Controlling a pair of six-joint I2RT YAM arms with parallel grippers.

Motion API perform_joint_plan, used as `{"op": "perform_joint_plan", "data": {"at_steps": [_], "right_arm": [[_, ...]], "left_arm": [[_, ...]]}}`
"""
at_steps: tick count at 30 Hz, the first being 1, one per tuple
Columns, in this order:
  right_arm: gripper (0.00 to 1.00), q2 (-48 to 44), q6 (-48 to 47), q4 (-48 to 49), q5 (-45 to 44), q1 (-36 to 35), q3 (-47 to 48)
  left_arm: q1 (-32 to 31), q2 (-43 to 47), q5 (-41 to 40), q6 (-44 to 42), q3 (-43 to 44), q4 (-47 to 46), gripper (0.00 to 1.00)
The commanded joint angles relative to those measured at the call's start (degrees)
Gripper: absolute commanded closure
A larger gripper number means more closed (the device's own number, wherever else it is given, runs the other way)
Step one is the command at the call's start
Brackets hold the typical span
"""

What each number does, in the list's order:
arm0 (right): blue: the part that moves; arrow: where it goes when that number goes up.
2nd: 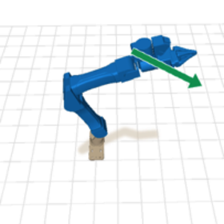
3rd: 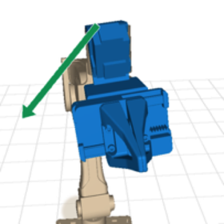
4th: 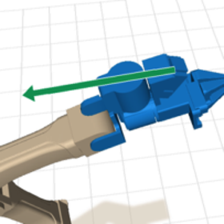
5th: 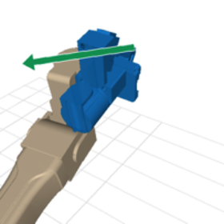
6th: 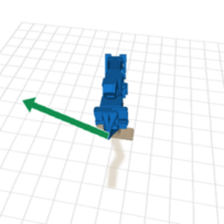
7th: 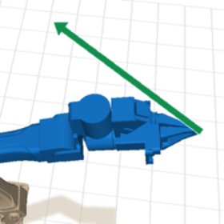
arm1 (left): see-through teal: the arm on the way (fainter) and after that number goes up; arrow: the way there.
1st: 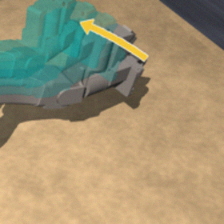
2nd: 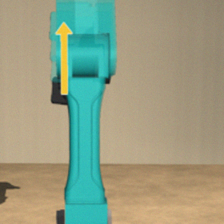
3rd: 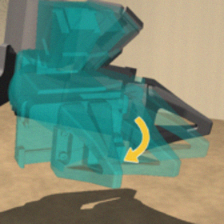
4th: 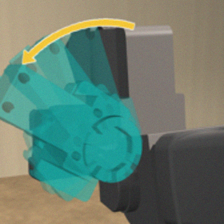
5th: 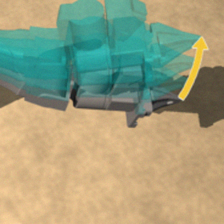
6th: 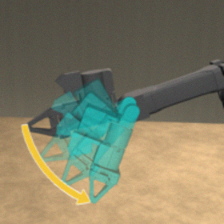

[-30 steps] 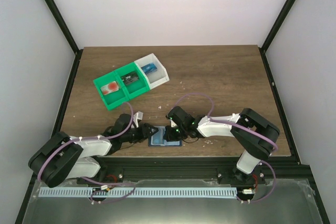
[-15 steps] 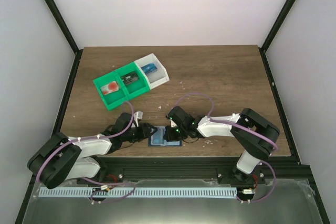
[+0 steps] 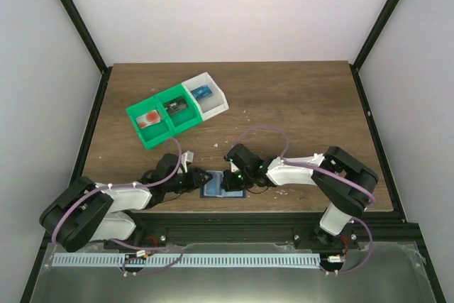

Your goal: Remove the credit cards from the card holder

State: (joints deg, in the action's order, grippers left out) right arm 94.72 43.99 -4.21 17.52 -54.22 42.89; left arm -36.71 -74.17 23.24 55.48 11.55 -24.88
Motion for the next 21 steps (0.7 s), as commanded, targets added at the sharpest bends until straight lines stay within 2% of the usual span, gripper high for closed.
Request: {"op": "perform_joint_plan", "data": {"at_steps": [1, 14, 21], "right_arm": [[1.0, 0.3, -0.7, -0.4, -2.1, -0.4, -1.0], [1.0, -0.1, -0.6, 0.2, -2.3, -0.4, -1.6], [1.0, -1.4, -0.6, 2.4, -2.1, -0.4, -2.7]], "left_arm": [[0.2, -0.3, 0.8, 0.0, -0.4, -2.0, 0.58], [0.2, 5.8, 2.6, 3.3, -1.5, -2.3, 0.59], [0.1, 5.4, 4.8, 6.1, -2.8, -6.1, 0.58]]}}
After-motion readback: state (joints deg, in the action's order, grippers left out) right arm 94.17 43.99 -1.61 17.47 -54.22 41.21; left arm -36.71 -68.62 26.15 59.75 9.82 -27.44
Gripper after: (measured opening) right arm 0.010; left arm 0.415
